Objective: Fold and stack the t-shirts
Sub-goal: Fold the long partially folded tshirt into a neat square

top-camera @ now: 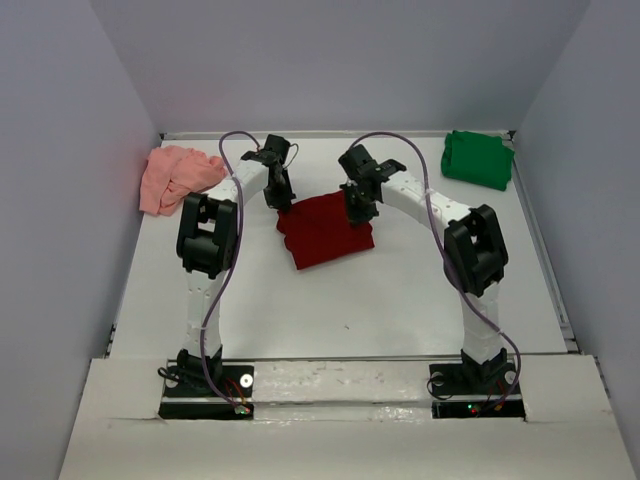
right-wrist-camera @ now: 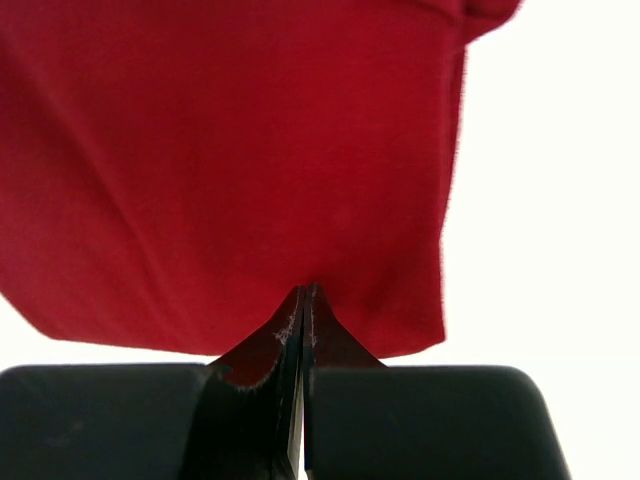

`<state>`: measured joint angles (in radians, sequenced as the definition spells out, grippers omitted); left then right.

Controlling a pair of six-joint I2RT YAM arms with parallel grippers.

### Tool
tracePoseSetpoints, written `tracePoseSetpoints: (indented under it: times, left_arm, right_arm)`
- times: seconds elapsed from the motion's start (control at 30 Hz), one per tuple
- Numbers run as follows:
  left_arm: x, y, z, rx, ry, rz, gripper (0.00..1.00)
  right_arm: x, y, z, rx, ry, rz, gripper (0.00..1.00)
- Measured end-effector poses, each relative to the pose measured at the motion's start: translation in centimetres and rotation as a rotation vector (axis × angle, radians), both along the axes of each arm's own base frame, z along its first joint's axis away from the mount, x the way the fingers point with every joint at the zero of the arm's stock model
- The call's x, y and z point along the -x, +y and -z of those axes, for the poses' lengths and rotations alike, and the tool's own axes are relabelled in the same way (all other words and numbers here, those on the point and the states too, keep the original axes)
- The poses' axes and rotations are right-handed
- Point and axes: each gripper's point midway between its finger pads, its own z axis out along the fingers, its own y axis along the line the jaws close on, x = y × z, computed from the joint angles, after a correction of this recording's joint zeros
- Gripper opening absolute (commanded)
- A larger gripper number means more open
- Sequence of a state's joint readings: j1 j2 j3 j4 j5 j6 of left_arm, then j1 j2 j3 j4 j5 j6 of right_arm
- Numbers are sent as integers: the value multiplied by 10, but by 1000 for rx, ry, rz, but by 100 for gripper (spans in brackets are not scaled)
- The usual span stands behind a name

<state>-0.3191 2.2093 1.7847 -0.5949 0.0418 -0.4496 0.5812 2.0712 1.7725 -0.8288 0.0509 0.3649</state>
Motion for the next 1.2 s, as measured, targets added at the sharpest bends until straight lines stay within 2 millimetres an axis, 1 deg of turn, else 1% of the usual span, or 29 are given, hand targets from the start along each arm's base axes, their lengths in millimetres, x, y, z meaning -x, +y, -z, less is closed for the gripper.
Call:
tracePoseSetpoints:
  times: [0.13, 0.27, 0.33, 0.4, 0.6, 0.8, 0.9, 0.93, 0.97, 1.0, 1.03, 1.1, 1.2]
  left_arm:
    - [0, -1, 0, 6, 1, 3, 0]
    - [0, -2, 0, 8, 2, 4, 0]
    - [0, -2, 0, 9, 2, 5, 0]
    - [1, -2, 0, 10, 2, 7, 0]
    - [0, -3, -1, 11, 1, 10, 0]
    - [1, -4, -2, 20, 2, 15, 0]
    - [1, -6, -2, 22, 3, 17, 0]
    - [1, -6, -2, 21, 3, 18, 0]
    - [1, -6, -2, 21, 2, 19, 0]
    - [1, -6, -2, 20, 2, 18, 0]
    - [1, -6, -2, 17, 1, 18, 0]
    - [1, -6, -2, 14, -1, 18, 0]
    - [0, -6, -5, 10, -5, 18, 0]
  right_arm:
    - [-7, -11, 8, 16, 9, 62, 0]
    - [-10, -19, 30, 51, 43, 110, 0]
    - [-10, -22, 46, 70, 70, 125, 0]
    - [-8, -22, 58, 81, 90, 134, 0]
    - [-9, -22, 60, 68, 75, 158, 0]
    - [-5, -30, 52, 89, 51, 178, 0]
    - [-2, -34, 31, 112, 25, 172, 0]
    - [-2, -34, 21, 116, 14, 168, 0]
    - [-6, -32, 4, 107, -14, 164, 0]
    - [-9, -30, -7, 99, -32, 161, 0]
    - [-15, -26, -27, 79, -73, 155, 0]
    - [-27, -20, -59, 45, -143, 144, 0]
    - [-40, -14, -90, 14, -215, 121, 0]
